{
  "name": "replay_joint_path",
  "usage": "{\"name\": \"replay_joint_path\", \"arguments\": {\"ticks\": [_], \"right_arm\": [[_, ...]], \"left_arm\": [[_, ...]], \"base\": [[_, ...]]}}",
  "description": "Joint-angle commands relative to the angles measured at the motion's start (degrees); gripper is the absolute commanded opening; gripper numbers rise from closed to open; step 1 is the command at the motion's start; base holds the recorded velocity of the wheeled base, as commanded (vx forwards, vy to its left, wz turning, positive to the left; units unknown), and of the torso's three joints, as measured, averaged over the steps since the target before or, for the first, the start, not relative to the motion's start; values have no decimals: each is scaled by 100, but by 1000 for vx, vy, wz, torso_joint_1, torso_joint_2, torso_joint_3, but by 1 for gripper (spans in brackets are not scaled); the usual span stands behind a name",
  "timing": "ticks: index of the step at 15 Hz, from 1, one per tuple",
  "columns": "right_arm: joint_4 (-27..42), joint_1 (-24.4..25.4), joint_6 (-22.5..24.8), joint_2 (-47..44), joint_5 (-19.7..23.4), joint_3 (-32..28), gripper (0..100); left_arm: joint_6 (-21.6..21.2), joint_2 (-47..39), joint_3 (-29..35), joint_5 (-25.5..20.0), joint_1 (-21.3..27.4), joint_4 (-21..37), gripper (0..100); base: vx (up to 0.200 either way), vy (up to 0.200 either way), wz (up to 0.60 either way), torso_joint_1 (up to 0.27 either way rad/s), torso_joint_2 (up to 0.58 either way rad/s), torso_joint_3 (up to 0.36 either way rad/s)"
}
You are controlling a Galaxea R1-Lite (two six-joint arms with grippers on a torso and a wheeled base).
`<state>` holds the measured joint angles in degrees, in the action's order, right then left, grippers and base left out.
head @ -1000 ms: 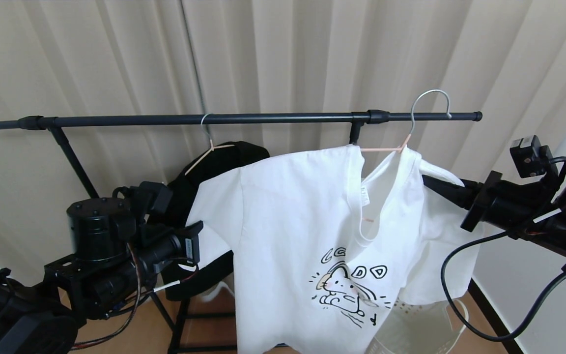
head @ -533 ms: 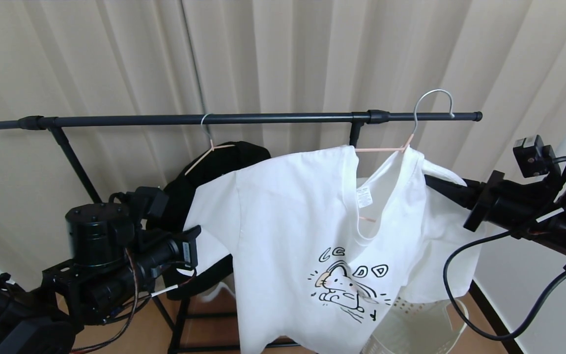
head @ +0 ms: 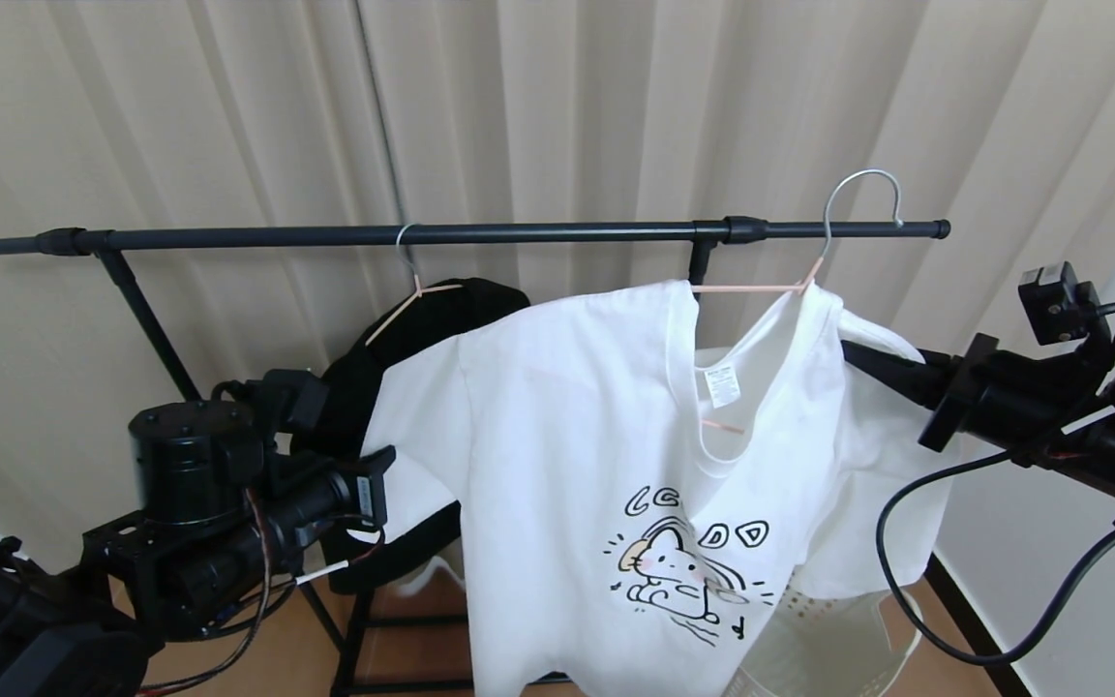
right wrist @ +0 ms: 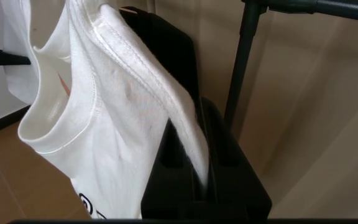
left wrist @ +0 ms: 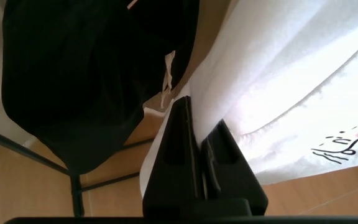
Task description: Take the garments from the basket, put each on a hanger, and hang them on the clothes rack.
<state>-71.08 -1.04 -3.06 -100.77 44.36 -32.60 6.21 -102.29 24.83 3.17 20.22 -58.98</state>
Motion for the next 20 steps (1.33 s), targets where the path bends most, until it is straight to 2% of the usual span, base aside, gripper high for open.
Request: {"name": "replay_joint_path", "arguments": {"ticks": [1,6,7,8,12,13,14,15,16,17,19,20], "right_arm": [[-2,-2,-2,-13,2,-1,0],[-2,7,34,-92,2,52,0],[-11,7,51,-163,2,61,0],[-55,7,51,-180,37,61,0],[-213,33,104,-321,108,140,0],[-222,51,174,-391,117,157,0],[-222,104,236,-409,117,201,0],[-222,156,236,-409,117,228,0],[-222,174,236,-409,108,245,0],[-222,262,244,-409,108,280,0],[-222,350,315,-409,108,315,0],[-222,402,429,-409,108,368,0]], "left_arm": [[4,-19,4,-1,8,0,100],[4,201,4,-168,34,-263,100],[12,429,4,-554,43,-228,100],[12,579,39,-730,52,-175,100],[4,913,558,-765,245,396,100],[4,1159,901,-844,386,976,100],[4,1431,1331,-1126,491,1732,100],[-5,1528,1621,-1284,518,2206,100],[-23,1546,1771,-1319,544,2444,100],[-32,1546,2245,-1336,702,3112,100],[-58,1528,2729,-1336,843,3806,100],[-330,1475,3186,-1336,957,4404,100]], "base": [[0,0,0,0,0,0],[0,0,0,0,0,0],[0,0,0,0,0,0],[0,0,0,0,0,0],[0,0,0,0,0,0],[0,0,0,0,0,0],[0,0,0,0,0,0],[0,0,0,0,0,0],[0,0,0,0,0,0],[0,0,0,0,0,0],[0,0,0,0,0,0],[0,0,0,0,0,0]]}}
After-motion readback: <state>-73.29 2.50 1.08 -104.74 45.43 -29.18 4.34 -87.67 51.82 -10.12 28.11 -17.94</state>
